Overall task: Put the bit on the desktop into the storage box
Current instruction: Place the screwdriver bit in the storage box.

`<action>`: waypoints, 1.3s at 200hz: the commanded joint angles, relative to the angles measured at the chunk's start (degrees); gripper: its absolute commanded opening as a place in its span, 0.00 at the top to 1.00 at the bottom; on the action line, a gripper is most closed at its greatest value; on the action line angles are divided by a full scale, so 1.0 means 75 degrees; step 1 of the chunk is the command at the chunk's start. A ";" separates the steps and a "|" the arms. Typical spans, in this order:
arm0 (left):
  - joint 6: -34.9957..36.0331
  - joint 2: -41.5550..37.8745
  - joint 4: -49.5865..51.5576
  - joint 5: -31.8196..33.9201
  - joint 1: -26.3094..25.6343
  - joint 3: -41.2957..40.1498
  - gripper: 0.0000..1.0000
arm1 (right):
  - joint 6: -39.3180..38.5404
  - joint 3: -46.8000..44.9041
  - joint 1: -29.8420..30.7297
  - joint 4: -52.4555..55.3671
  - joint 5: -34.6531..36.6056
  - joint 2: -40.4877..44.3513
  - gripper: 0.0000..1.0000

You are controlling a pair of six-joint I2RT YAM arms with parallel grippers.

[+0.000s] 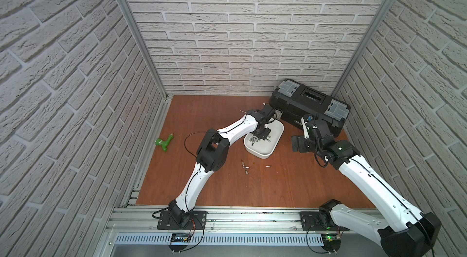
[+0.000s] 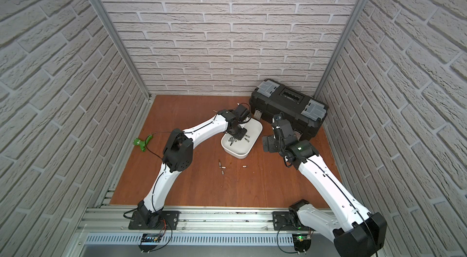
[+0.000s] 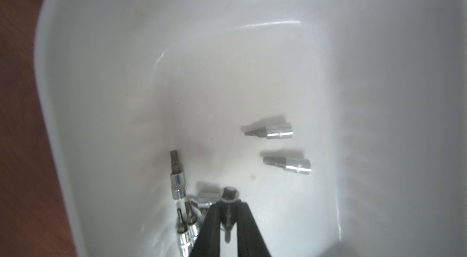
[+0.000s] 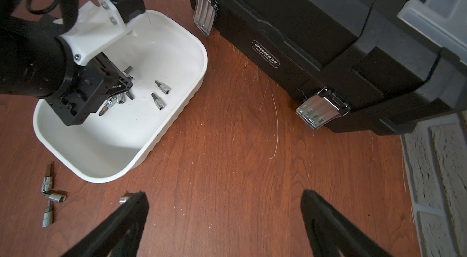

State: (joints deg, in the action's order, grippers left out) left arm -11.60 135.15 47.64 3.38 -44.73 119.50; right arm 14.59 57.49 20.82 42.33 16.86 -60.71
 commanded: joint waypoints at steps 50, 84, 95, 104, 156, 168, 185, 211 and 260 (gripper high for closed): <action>-0.0115 0.0541 -0.0030 -0.0257 0.0052 0.0516 0.78 | -0.0023 -0.0192 -0.0048 -0.0144 0.0060 0.0196 0.01; -0.0136 0.0420 0.0060 -0.0234 0.0058 0.0538 0.77 | -0.0025 -0.0189 -0.0054 -0.0148 0.0040 0.0193 0.01; -0.0130 0.0350 0.0093 -0.0207 0.0058 0.0510 0.76 | -0.0024 -0.0189 -0.0046 -0.0147 0.0040 0.0184 0.01; -0.0136 0.0291 0.0116 -0.0204 0.0056 0.0508 0.74 | -0.0022 -0.0189 -0.0051 -0.0158 0.0032 0.0190 0.01; -0.0197 -0.0197 0.0220 -0.0211 0.0044 0.0283 0.61 | 0.0000 -0.0199 -0.0057 -0.0135 0.0087 0.0242 0.01; -0.0240 -0.0337 0.0248 -0.0192 0.0035 0.0177 0.58 | 0.0004 -0.0201 -0.0047 -0.0125 0.0105 0.0272 0.01; -0.0278 -0.0570 0.0258 -0.0182 0.0020 -0.0029 0.52 | 0.0004 -0.0213 -0.0056 -0.0114 0.0125 0.0296 0.01; -0.0294 -0.1034 0.0247 -0.0126 -0.0041 -0.0458 0.39 | 0.0009 -0.0232 -0.0053 -0.0107 0.0161 0.0323 0.01; -0.0409 -0.2247 0.0049 0.0177 -0.0181 -0.1780 0.17 | 0.0023 -0.0251 -0.0048 -0.0100 0.0198 0.0405 0.01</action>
State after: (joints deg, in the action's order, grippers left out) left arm -13.76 123.20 48.29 3.11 -45.39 110.65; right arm 14.59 56.55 20.82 42.46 17.23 -59.09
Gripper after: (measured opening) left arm 0.792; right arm 0.988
